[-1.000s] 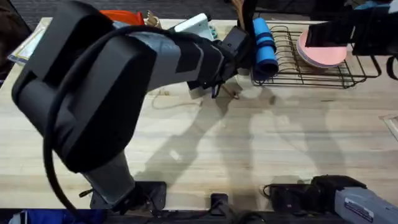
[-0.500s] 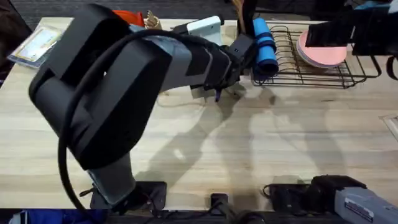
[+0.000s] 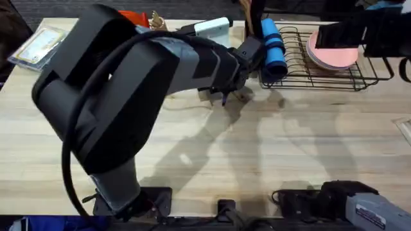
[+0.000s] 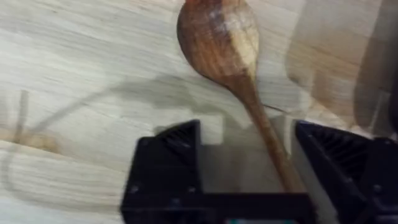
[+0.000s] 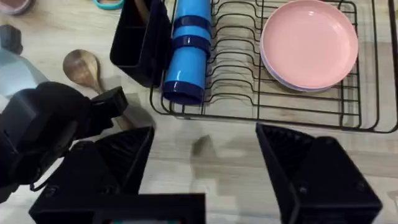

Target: Pick up the spoon on the table one by one and put them onto the rack

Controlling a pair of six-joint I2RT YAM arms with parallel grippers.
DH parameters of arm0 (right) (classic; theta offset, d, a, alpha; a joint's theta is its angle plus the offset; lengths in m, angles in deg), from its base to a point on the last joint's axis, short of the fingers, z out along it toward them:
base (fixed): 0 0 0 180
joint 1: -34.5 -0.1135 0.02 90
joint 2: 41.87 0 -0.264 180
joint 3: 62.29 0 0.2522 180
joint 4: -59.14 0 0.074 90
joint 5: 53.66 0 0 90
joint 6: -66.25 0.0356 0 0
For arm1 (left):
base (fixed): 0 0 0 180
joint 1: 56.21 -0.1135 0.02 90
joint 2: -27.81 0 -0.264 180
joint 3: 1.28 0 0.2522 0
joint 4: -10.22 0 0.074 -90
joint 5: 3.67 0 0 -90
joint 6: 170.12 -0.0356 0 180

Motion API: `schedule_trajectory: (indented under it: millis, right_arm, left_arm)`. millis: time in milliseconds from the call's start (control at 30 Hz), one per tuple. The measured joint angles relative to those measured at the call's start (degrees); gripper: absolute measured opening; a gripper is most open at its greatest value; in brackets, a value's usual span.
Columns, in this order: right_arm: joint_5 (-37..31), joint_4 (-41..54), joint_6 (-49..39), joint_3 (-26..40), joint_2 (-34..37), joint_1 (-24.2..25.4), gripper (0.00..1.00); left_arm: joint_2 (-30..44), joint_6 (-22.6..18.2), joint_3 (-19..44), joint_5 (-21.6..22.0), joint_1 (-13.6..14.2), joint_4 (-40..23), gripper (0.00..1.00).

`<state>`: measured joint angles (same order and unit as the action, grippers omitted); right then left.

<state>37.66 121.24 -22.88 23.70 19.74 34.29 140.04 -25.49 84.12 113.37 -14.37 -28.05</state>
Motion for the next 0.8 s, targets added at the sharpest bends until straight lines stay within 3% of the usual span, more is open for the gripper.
schedule_trajectory:
  millis: [500, 800]
  right_arm:
    - [0.0, 0.0, 0.0, 0.0, 0.0, 0.0, 0.992]
    - [0.0, 0.0, 0.0, 0.0, 0.0, 0.0, 0.992]
  left_arm:
    - [0.2, 0.1, 0.0, -0.3, 0.0, 0.1, 0.24]
    - [0.2, 0.2, 0.0, -0.3, 0.0, 0.3, 0.152]
